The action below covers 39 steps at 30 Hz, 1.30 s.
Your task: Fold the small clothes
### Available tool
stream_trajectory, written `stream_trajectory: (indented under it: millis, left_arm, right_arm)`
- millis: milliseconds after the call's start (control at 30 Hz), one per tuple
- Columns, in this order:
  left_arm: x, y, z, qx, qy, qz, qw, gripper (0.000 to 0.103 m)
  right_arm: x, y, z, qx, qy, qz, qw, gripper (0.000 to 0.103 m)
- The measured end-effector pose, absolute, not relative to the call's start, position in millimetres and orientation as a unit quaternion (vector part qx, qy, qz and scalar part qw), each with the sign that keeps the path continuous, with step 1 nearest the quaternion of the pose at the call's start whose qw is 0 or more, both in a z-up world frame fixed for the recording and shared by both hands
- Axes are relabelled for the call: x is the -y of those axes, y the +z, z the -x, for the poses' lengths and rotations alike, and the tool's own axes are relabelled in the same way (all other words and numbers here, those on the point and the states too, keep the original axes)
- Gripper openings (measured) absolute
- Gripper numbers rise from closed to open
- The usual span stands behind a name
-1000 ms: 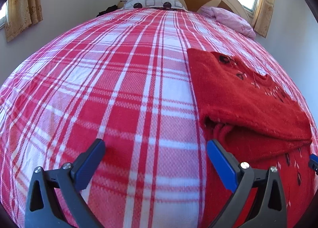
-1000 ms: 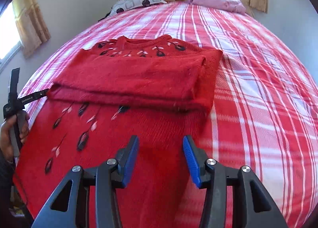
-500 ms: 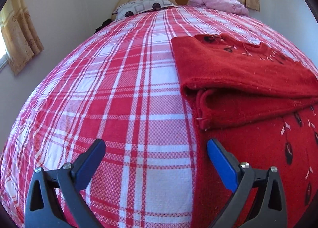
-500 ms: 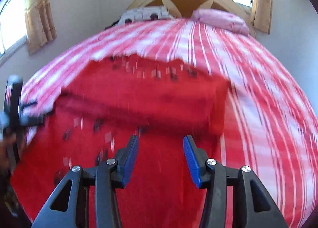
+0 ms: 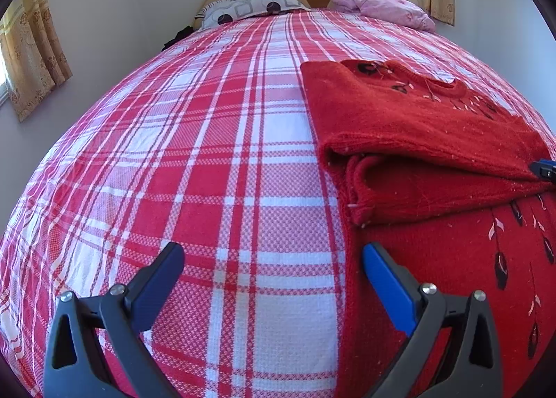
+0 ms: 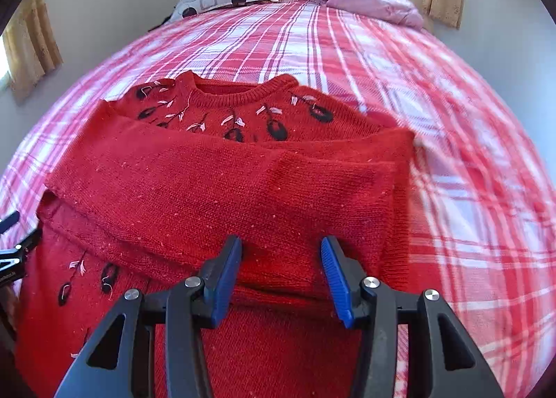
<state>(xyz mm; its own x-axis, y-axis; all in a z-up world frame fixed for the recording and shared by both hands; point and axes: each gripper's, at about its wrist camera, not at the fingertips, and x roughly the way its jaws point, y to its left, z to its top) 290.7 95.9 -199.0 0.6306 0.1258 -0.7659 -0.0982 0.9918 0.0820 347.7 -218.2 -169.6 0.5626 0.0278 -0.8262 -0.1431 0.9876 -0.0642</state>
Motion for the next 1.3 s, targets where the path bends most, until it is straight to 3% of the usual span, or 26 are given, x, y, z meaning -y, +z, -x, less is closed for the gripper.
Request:
stream_trajectory:
  millis: [200, 467, 600, 733, 1167, 1300]
  left_arm:
    - [-100.5, -183.3, -291.7, -0.402, 0.084, -0.008, 0.912, 0.103]
    - [-74.8, -156.0, -333.2, -0.37, 0.032, -0.013, 0.928, 0.103]
    - [-56.2, -187.0, -361.1, -0.422, 0.046, -0.074, 0.902, 0.103]
    - [-79.8, -189.8, -361.9, -0.438, 0.018, -0.006, 0.899, 0.103]
    - [-102.6, -183.4, -203.0, -0.452, -0.018, 0.013, 0.892, 0.103]
    - [-98.4, -181.8, -163.1, -0.45, -0.035, 0.02, 0.892, 0.101]
  right_arm:
    - [159.7, -145.6, -331.5, -0.434, 0.08, 0.13, 0.888, 0.051]
    - [158.5, -173.0, -333.8, -0.445, 0.068, 0.156, 0.879, 0.053]
    - [178.3, -178.5, -332.3, -0.456, 0.073, 0.115, 0.88, 0.064]
    - [185.0, -172.9, -321.8, -0.454, 0.071, 0.111, 0.881, 0.064]
    - [263.6, -160.8, -183.4, -0.463, 0.076, 0.006, 0.883, 0.063]
    - [274.8, -160.8, -146.5, -0.465, 0.08, -0.02, 0.882, 0.058]
